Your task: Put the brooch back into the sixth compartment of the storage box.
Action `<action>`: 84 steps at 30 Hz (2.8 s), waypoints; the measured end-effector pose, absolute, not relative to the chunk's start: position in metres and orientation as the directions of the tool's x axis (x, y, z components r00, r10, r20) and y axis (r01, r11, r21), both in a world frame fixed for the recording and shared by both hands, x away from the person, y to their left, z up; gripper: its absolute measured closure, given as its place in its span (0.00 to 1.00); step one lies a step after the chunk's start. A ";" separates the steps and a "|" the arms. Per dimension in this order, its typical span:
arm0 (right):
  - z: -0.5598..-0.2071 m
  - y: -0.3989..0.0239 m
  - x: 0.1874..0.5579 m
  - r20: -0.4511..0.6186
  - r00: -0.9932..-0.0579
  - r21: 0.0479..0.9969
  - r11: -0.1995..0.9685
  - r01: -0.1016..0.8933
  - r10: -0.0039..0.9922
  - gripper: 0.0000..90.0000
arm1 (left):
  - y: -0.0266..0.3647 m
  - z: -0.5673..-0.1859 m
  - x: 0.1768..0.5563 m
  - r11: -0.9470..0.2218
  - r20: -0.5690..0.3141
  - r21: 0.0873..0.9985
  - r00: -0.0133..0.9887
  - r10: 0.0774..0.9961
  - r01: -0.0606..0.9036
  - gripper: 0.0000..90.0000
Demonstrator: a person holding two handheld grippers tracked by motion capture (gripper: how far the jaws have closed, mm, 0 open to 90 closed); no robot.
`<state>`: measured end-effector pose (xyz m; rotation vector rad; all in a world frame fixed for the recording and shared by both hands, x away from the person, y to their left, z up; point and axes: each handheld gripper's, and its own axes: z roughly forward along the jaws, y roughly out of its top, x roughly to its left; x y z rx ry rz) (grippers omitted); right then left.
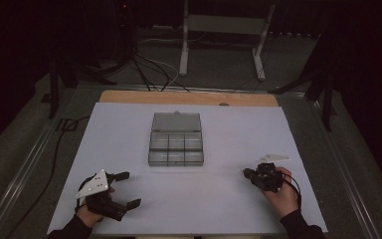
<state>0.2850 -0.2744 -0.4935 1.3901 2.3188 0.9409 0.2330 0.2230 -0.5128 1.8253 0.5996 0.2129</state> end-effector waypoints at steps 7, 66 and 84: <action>-0.490 -0.270 0.285 0.091 -0.509 0.657 0.332 0.676 0.856 0.95 | 0.223 -0.513 0.233 -0.223 -0.153 0.928 0.852 0.501 0.297 0.01; -0.448 -0.215 0.312 0.041 -0.612 0.707 0.410 0.576 0.790 0.95 | 0.222 -0.513 0.232 -0.234 -0.144 0.927 0.854 0.500 0.293 0.01; -0.431 -0.195 0.324 0.025 -0.642 0.724 0.429 0.540 0.766 0.95 | 0.222 -0.513 0.233 -0.238 -0.142 0.926 0.855 0.500 0.292 0.01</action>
